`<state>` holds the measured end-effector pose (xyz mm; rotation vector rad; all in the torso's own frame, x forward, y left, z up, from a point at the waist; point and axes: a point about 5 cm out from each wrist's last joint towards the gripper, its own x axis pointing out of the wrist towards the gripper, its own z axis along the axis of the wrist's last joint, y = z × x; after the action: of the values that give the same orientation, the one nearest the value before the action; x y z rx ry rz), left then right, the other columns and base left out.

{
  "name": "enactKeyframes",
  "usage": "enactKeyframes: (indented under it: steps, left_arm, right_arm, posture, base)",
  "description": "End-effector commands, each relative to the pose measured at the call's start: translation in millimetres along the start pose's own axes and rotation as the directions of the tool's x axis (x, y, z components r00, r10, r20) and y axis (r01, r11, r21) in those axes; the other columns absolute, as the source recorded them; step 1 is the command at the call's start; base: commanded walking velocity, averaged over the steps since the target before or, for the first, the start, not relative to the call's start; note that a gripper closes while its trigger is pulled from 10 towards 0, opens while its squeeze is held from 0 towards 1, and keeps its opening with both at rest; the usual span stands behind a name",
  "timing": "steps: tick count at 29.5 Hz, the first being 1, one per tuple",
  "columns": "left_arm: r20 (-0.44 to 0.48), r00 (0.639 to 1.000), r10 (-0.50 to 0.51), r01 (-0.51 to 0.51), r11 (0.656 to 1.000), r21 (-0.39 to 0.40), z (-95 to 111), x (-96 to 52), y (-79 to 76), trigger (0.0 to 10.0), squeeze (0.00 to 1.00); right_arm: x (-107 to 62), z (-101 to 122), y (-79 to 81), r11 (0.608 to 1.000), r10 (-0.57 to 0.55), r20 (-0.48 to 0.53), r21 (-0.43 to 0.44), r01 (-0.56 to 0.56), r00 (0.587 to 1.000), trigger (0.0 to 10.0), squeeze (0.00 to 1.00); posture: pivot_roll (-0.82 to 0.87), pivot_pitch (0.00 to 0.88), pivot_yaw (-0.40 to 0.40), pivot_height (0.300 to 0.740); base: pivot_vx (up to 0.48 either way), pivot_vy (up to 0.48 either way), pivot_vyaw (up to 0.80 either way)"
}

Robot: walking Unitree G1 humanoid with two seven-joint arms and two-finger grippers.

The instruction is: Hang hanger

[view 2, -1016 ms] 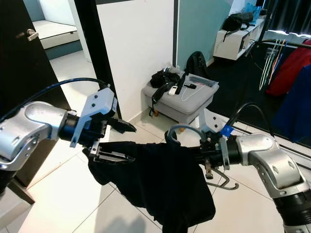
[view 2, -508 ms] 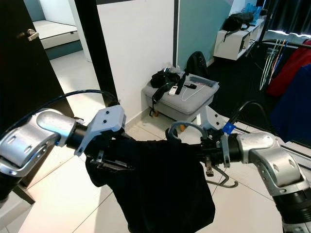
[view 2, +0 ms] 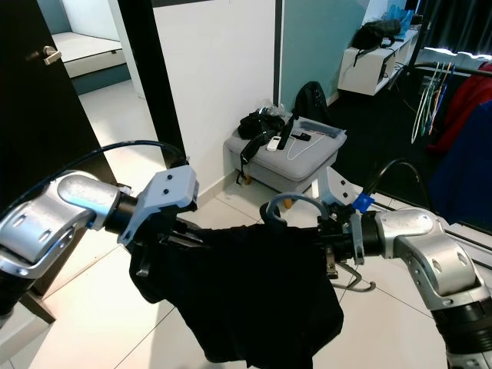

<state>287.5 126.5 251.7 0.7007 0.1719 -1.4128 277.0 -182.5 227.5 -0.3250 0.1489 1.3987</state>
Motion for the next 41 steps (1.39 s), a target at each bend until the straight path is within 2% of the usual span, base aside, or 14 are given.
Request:
enactKeyframes:
  steps: [1, 12, 13, 14, 15, 16, 23, 27, 32, 37, 38, 39, 40, 41]
  left_arm:
    - [-0.033, 0.999, 0.024, -0.024, 1.000, -0.001, -4.3, -7.0, 3.8, 0.0, 0.00]
    - [-0.061, 0.996, 0.062, -0.061, 0.998, 0.020, -11.1, -5.6, 10.0, 0.0, 0.00]
    - [-0.056, 0.995, 0.080, -0.079, 0.997, 0.021, -12.4, -5.3, 12.1, 0.0, 0.00]
    - [-0.056, 0.995, 0.080, -0.079, 0.997, 0.021, -12.4, -5.3, 12.1, 0.0, 0.00]
    - [-0.047, 0.994, 0.095, -0.094, 0.995, 0.019, -12.8, -4.9, 13.8, 0.0, 0.00]
    - [-0.035, 0.993, 0.110, -0.109, 0.994, 0.024, -12.2, -5.5, 16.0, 0.0, 0.00]
    - [-0.033, 0.976, 0.216, -0.212, 0.972, 0.103, -13.2, -17.1, 30.7, 0.0, 0.00]
    - [0.000, 0.946, 0.324, -0.320, 0.935, 0.153, -8.7, -31.1, 45.8, 0.0, 0.00]
    - [0.025, 0.870, 0.493, -0.484, 0.840, 0.245, -6.6, -54.2, 66.4, 0.0, 0.00]
    - [0.063, 0.850, 0.523, -0.520, 0.814, 0.260, -4.5, -62.2, 71.0, 0.0, 0.00]
    - [0.157, 0.838, 0.522, -0.545, 0.796, 0.263, 6.7, -66.5, 73.1, 0.0, 0.00]
    - [0.196, 0.832, 0.520, -0.555, 0.788, 0.265, 11.5, -67.8, 73.8, 0.0, 0.00]
    - [0.196, 0.832, 0.520, -0.555, 0.788, 0.265, 11.5, -67.8, 73.8, 0.0, 0.00]
    - [0.231, 0.824, 0.517, -0.565, 0.782, 0.263, 16.0, -69.2, 74.5, 0.0, 0.00]
  right_arm:
    - [1.2, 5.3, -1.3, 0.999, -0.006, 0.014, -0.039, 0.006, 1.000, 0.0, 0.00]
    - [4.5, 5.8, 0.0, 0.998, -0.025, 0.032, -0.048, 0.026, 0.999, 0.0, 0.00]
    - [5.3, 5.5, -1.9, 0.998, -0.052, 0.052, -0.024, 0.053, 0.997, 10.0, 0.14]
    - [5.3, 5.5, -1.9, 0.998, -0.052, 0.052, -0.024, 0.053, 0.997, 10.0, 0.14]
    - [5.9, 5.2, -2.8, 0.998, -0.064, 0.072, 0.003, 0.064, 0.995, 10.0, 0.46]
    - [5.1, 5.2, -3.8, 0.997, -0.082, 0.086, 0.016, 0.081, 0.993, 10.0, 1.00]
    - [-13.1, -3.0, -6.6, 0.981, -0.190, 0.085, 0.045, 0.187, 0.978, 10.0, 1.00]
    - [-34.4, -9.9, -7.7, 0.953, -0.299, 0.080, 0.081, 0.292, 0.951, 10.0, 1.00]
    - [-69.3, -25.6, -1.7, 0.869, -0.486, 0.050, 0.133, 0.477, 0.872, 10.0, 1.00]
    - [-81.7, -31.3, 4.2, 0.818, -0.565, 0.068, 0.174, 0.548, 0.822, 10.0, 1.00]
    - [-91.7, -42.5, 6.2, 0.738, -0.663, 0.094, 0.246, 0.628, 0.743, 10.0, 1.00]
    - [-95.1, -49.1, 6.9, 0.697, -0.705, 0.088, 0.272, 0.664, 0.704, 10.0, 1.00]
    - [-95.1, -49.1, 6.9, 0.697, -0.705, 0.088, 0.272, 0.664, 0.704, 10.0, 1.00]
    - [-97.4, -56.2, 7.3, 0.653, -0.743, 0.081, 0.310, 0.692, 0.665, 10.0, 1.00]
  posture:
    - [-0.04, 0.000, 0.023, 0.740]
    - [-0.04, 0.000, 0.027, 0.740]
    - [-0.04, 0.000, 0.027, 0.740]
    - [-0.04, 0.000, 0.027, 0.740]
    - [-0.04, 0.000, 0.026, 0.740]
    - [-0.04, 0.000, 0.026, 0.740]
    - [-0.05, 0.000, 0.026, 0.740]
    - [-0.05, 0.000, 0.028, 0.740]
    - [-0.06, 0.000, 0.035, 0.740]
    - [-0.07, 0.000, 0.036, 0.740]
    - [-0.08, 0.000, 0.033, 0.740]
    - [-0.08, 0.000, 0.033, 0.740]
    - [-0.08, 0.000, 0.033, 0.740]
    - [-0.08, 0.000, 0.034, 0.740]
  base:
    - [0.000, 0.000, 0.00]
    - [0.000, 0.000, 0.00]
    - [0.000, 0.000, 0.00]
    - [0.000, 0.000, 0.00]
    - [0.000, 0.000, 0.00]
    - [0.000, 0.000, 0.00]
    - [0.000, 0.000, 0.00]
    - [0.000, 0.000, 0.00]
    - [0.000, 0.000, 0.00]
    - [0.000, 0.000, 0.00]
    - [0.000, 0.000, 0.00]
    - [0.000, 0.000, 0.00]
    - [0.000, 0.000, 0.00]
    - [0.000, 0.000, 0.00]
